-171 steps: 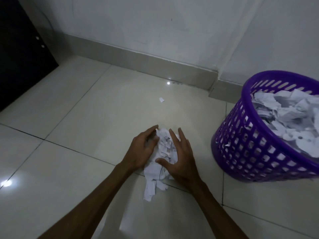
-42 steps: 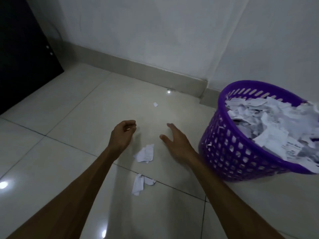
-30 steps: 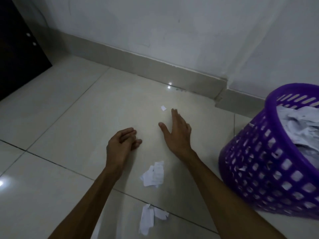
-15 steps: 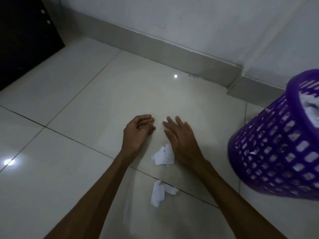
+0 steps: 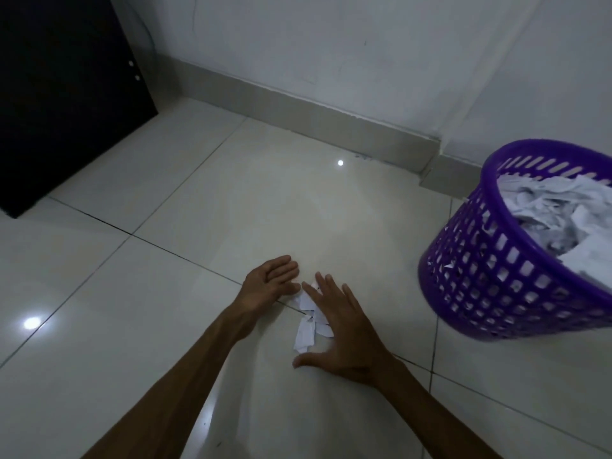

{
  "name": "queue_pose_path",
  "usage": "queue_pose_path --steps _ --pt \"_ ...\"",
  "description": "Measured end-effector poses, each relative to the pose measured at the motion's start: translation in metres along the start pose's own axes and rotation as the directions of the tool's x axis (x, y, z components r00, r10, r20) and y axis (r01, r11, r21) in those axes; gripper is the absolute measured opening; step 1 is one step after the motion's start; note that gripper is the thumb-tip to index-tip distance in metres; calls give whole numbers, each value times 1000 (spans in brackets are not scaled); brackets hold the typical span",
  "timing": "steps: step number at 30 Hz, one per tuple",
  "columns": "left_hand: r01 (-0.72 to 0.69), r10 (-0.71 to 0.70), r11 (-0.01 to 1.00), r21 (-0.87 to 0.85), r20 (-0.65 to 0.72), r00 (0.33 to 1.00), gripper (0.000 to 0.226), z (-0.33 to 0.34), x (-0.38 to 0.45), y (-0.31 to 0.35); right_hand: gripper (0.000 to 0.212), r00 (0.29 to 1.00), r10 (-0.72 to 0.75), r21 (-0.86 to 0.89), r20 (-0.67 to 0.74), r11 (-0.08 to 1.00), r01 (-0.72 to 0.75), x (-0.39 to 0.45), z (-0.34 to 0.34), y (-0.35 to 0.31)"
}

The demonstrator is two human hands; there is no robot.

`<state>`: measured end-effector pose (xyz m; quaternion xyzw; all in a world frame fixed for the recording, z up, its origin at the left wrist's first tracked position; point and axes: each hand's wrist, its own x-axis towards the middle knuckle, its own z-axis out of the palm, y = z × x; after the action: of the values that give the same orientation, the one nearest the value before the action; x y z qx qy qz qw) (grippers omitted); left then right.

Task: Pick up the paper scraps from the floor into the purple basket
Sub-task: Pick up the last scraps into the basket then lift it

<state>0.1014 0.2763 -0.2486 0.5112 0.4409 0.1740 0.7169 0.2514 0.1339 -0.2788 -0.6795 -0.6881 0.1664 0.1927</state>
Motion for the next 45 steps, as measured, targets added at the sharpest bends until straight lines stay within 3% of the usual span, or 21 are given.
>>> queue_pose_path --steps 3,7,11,14,16,20,23,25,27,30,32,34,35,37,41,43,45 --pt "-2 2 1000 -4 14 1000 72 0 -6 -8 112 998 -17 -68 -62 998 13 -3 11 -1" --pt "15 -16 1000 26 44 999 80 0 -9 -10 78 977 -2 24 -213 1000 8 -2 27 -2" --pt "4 -11 996 84 81 997 80 -1 -12 -10 49 904 -51 24 -425 997 67 -7 37 -11" --pt "5 -14 996 90 101 995 80 -3 -12 -9 44 816 -160 -49 -556 986 159 -6 36 -24" --pt "20 -27 997 72 105 994 77 -5 -14 -9 37 817 -172 -33 -551 982 185 -6 38 -25" --pt "20 -23 998 51 59 998 67 -4 -22 -7 35 895 -33 180 -445 976 125 -2 31 -17" --pt "15 -15 1000 12 3 1000 57 -1 -26 -9 31 890 1 232 -455 966 117 9 15 -13" --pt "18 -18 1000 -10 -14 1000 52 0 -28 -10 21 866 159 305 -475 952 -8 14 10 -12" --pt "32 -33 999 -19 -40 999 49 0 -30 -10 20 772 436 470 -462 859 -203 17 8 -16" --pt "29 -28 1000 4 -32 999 44 2 -37 -10 12 536 787 775 -304 532 -341 20 -2 -25" --pt "-6 7 995 96 -5 1000 42 3 -40 -11 8 387 912 898 -138 280 -339 19 -14 -27" --pt "-32 31 983 181 10 999 41 6 -43 -10 20 319 948 949 12 90 -303 17 -28 -26" --pt "-46 43 976 212 19 999 41 10 -45 -7 23 319 945 969 78 4 -249 14 -39 -28" --pt "-76 69 963 259 37 997 40 19 -48 2 27 385 909 983 161 -111 -148 13 -60 -36" --pt "-168 155 954 250 70 985 38 50 -54 36 23 575 794 964 196 -264 35 20 -115 -51" --pt "-204 194 958 202 66 979 35 69 -55 55 16 646 728 907 229 -400 129 23 -149 -59" --pt "-229 222 964 134 62 973 32 90 -57 74 10 711 673 868 205 -461 186 23 -184 -66"
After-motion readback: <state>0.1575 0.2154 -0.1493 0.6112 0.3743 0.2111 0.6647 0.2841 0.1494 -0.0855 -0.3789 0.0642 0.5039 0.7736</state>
